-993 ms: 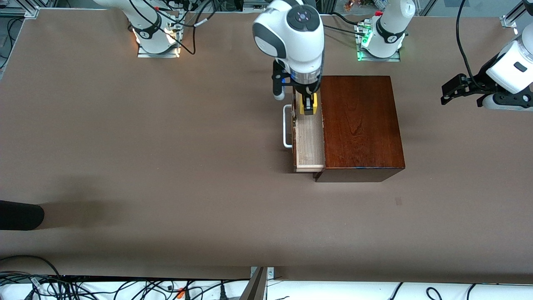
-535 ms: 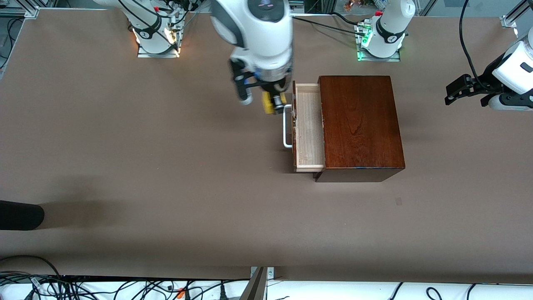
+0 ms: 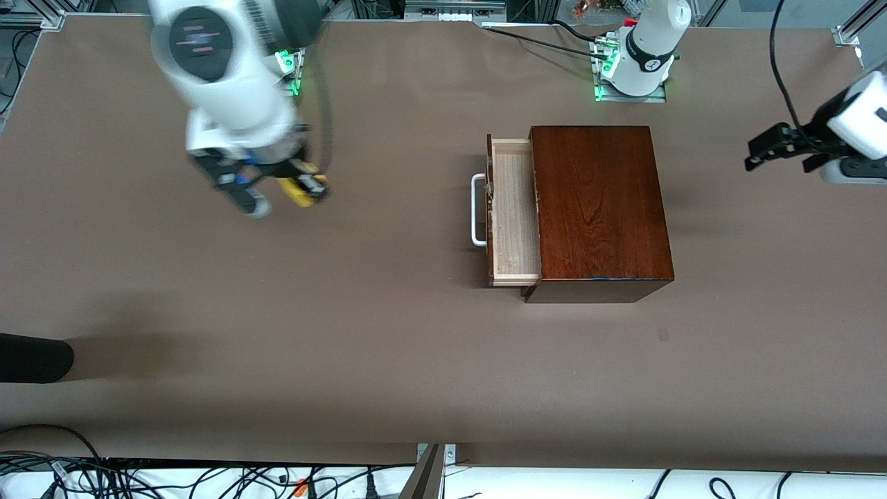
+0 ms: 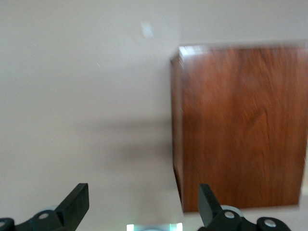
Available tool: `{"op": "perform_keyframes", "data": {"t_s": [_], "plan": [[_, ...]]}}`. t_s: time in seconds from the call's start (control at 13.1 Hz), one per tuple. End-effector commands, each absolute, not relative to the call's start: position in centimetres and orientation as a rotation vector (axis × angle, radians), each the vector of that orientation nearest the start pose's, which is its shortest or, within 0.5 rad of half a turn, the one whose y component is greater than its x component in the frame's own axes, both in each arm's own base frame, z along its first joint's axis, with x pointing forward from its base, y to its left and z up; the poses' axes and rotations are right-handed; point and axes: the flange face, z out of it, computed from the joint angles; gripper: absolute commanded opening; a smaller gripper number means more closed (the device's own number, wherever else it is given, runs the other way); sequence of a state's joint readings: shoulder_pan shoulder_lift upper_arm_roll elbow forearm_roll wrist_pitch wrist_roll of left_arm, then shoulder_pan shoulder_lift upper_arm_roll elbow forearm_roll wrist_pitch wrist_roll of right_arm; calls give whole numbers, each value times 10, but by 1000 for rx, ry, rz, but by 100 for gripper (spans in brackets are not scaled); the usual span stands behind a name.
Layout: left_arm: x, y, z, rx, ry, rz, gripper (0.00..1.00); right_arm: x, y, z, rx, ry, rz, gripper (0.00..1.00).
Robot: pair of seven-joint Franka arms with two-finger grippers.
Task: Open drawer, take yellow block, close drawer
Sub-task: 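Lift the yellow cube out with the right gripper and carry it away, then place the cube with the right gripper while the left gripper reaches the drawer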
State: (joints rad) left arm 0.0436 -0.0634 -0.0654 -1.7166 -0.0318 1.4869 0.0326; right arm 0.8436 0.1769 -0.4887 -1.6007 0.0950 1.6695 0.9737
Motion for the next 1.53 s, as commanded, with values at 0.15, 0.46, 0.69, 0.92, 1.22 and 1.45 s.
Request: {"op": "perform_keyframes", "data": {"t_s": [0.15, 0.46, 0.69, 0.92, 1.22, 1.45], "plan": [[506, -90, 594, -3125, 525, 396, 100, 522, 93, 451, -3006, 571, 229, 0], [523, -186, 550, -3152, 961, 525, 100, 488, 72, 342, -3034, 339, 130, 0], [544, -271, 509, -3104, 1342, 473, 100, 477, 97, 283, -3131, 197, 77, 0], [549, -338, 468, -2988, 1732, 286, 100, 473, 142, 236, -3197, 78, -12, 0], [540, -421, 401, -2634, 2156, 140, 100, 464, 177, 199, -3175, 85, -85, 0], [512, -479, 373, -2363, 2329, 62, 100, 464, 176, 198, -3139, 175, -73, 0]]}}
